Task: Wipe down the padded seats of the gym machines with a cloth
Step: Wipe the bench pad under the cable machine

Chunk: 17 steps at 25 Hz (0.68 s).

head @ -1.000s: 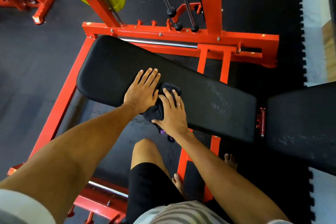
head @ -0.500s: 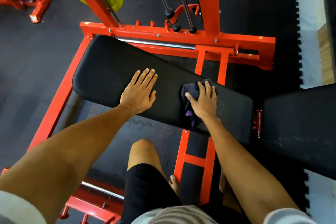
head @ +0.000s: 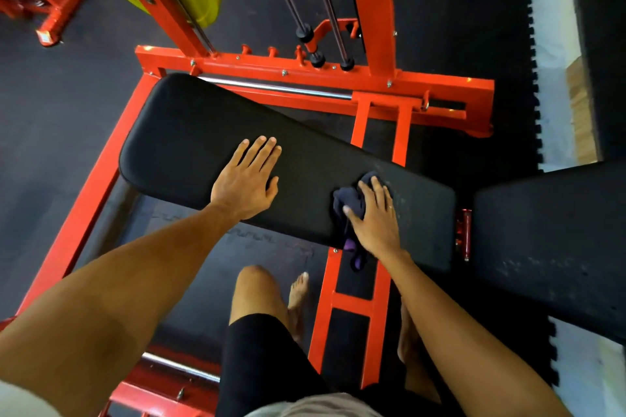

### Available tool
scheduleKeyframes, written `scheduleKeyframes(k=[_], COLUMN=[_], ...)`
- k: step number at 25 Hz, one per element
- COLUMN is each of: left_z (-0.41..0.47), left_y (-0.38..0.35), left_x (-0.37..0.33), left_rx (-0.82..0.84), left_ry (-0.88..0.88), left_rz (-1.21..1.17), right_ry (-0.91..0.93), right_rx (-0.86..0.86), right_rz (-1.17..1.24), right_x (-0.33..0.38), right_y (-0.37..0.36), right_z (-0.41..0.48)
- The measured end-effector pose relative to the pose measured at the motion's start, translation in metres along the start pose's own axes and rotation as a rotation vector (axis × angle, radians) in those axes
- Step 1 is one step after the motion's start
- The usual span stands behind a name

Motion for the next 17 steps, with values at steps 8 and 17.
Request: scheduleKeyframes(k=[8, 17], left_z=[0.001, 0.057], left_y=[0.004, 0.005], left_x=[0.000, -0.054], left_rx=[0.002, -0.012], left_ry=[-0.018, -0.070], left_rz=[0.003, -0.201], right_ry=[0.120, -0.154], right_rx=[-0.065, -0.202], right_rz=[0.113, 0.215], right_x=[0.110, -0.013], right_y=[0.010, 0.024], right_z=[0.035, 0.023])
Point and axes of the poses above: each hand's wrist, its own z-axis towards the middle knuckle, its own y-axis out of the back of the hand, x = y × z, the point moved 6 cm from there along z, towards the middle knuckle, and after that the axes turned 1 degree about x, right-handed, at the moved point
